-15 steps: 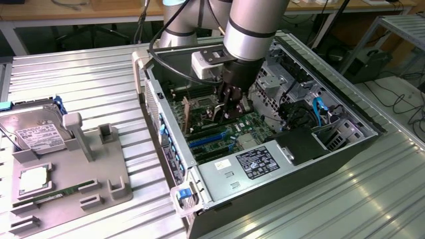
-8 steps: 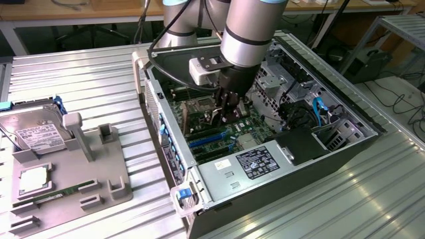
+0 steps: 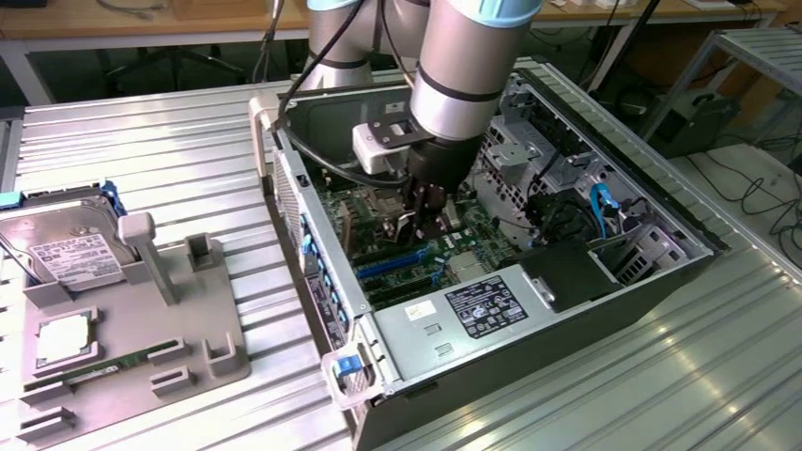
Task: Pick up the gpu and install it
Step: 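Insert the gpu into the slot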
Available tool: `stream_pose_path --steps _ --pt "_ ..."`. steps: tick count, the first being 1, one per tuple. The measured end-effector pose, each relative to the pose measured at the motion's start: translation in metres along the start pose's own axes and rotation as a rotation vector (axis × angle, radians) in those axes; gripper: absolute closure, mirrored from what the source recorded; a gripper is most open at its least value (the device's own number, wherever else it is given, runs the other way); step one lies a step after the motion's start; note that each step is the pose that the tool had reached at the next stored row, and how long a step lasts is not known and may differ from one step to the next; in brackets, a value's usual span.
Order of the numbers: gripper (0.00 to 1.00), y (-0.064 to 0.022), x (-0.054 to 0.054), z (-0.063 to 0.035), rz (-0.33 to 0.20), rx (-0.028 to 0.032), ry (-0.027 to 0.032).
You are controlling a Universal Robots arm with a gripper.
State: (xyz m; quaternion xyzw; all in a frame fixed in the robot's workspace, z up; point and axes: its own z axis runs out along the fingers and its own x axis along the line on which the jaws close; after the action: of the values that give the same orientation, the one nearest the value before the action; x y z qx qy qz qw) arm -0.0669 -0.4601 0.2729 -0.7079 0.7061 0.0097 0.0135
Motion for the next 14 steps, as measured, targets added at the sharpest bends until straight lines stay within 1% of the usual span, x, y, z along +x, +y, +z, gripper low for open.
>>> stream_pose_path --steps 2,4,5,6,10,14 --pt "0.72 0.0040 0.000 0.0037 0.000 0.0000 -0.0001" --pt "0.72 0.0052 0.001 0.0066 0.000 -0.0001 0.0001" --pt "0.72 0.0054 0.002 0.0107 0.000 0.0000 -0.0003" --pt "0.72 0.0063 0.002 0.0125 0.000 0.0000 -0.0002" --pt "0.72 0.0099 0.002 0.0156 0.000 -0.0001 -0.0001" --pt "0.72 0.0115 0.002 0.0216 0.000 -0.0001 -0.0002"
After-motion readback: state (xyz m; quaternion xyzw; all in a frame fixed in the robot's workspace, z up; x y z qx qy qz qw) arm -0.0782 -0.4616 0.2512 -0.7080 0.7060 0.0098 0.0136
